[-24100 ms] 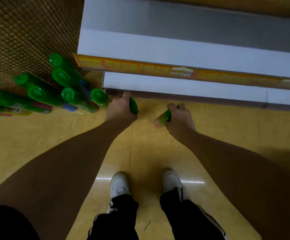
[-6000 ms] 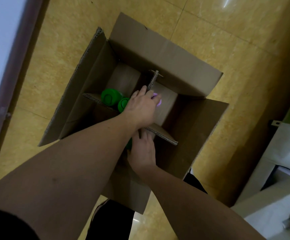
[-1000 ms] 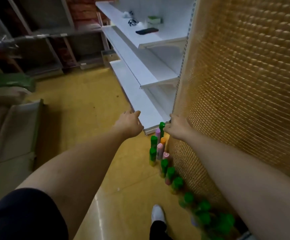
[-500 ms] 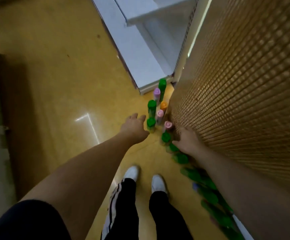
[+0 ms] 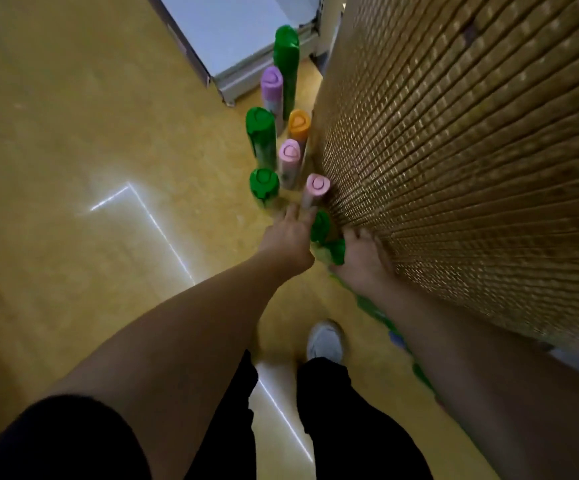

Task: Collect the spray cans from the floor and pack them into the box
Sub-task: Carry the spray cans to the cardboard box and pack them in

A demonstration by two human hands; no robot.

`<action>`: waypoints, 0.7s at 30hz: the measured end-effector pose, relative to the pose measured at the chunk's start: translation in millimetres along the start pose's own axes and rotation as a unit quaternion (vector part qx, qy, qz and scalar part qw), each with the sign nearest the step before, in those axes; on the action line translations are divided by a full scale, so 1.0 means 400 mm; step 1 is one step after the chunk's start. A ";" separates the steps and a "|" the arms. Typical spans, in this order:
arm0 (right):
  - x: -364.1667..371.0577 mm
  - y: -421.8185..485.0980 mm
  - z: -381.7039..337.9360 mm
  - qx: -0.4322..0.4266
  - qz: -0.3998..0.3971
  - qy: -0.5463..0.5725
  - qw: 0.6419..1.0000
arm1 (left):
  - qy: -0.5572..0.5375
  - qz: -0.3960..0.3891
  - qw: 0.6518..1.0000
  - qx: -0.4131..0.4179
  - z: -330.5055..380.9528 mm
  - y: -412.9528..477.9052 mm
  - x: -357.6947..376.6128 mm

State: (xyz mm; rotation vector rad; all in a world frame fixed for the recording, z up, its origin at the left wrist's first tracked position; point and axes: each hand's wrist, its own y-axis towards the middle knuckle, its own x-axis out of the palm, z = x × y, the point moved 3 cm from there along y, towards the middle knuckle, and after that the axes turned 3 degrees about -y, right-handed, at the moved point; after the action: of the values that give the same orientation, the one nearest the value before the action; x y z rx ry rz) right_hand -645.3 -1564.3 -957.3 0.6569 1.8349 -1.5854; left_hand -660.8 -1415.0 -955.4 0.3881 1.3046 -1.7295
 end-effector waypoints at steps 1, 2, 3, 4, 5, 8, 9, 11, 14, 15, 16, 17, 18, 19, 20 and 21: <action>0.021 0.017 0.003 -0.001 0.004 -0.005 1.000 | 0.010 0.000 1.000 0.010 0.001 0.021 0.022; 0.040 0.032 0.005 -0.002 0.010 -0.010 1.000 | 0.023 0.003 1.000 0.020 0.001 0.040 0.040; 0.056 0.045 0.007 -0.003 0.017 -0.013 1.000 | 0.035 0.006 0.999 0.030 0.002 0.060 0.055; 0.068 0.058 0.009 -0.002 0.025 -0.011 1.000 | 0.047 0.010 0.998 0.038 0.002 0.080 0.067; 0.079 0.069 0.010 -0.001 0.031 -0.010 0.999 | 0.056 0.012 0.997 0.045 0.003 0.100 0.077; 0.105 0.094 0.012 -0.009 0.038 -0.011 0.999 | 0.055 0.019 0.996 0.068 0.001 0.152 0.103; 0.112 0.100 0.012 -0.011 0.041 -0.004 0.999 | 0.044 0.022 0.996 0.078 0.001 0.166 0.111; 0.116 0.106 0.012 -0.013 0.053 0.014 0.998 | 0.023 0.029 0.995 0.098 0.001 0.188 0.120; 0.109 0.102 0.015 -0.010 0.064 0.033 0.997 | 0.018 0.034 0.994 0.104 -0.007 0.194 0.109; 0.102 0.095 0.014 -0.004 0.066 0.043 0.997 | 0.017 0.034 0.994 0.102 -0.011 0.185 0.100; 0.090 0.085 0.012 0.001 0.069 0.050 0.996 | 0.018 0.032 0.995 0.097 -0.015 0.172 0.087; 0.076 0.071 0.008 0.004 0.069 0.053 0.996 | 0.019 0.028 0.995 0.092 -0.018 0.155 0.072; 0.058 0.054 0.002 0.005 0.067 0.053 0.996 | 0.015 0.023 0.996 0.086 -0.019 0.133 0.052; 0.036 0.033 -0.004 0.004 0.062 0.054 0.997 | 0.006 0.019 0.997 0.081 -0.018 0.109 0.028; 0.009 0.011 -0.011 0.003 0.057 0.053 0.997 | -0.002 0.018 0.997 0.076 -0.014 0.082 -0.004; -0.023 -0.013 -0.019 0.001 0.053 0.051 0.997 | -0.003 0.018 0.997 0.072 -0.008 0.055 -0.040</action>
State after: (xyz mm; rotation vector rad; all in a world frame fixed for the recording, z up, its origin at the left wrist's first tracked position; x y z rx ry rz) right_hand -643.8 -1557.2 -946.5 0.8375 1.8389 -1.5099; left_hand -635.5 -1405.6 -958.6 0.4855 1.1647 -1.7990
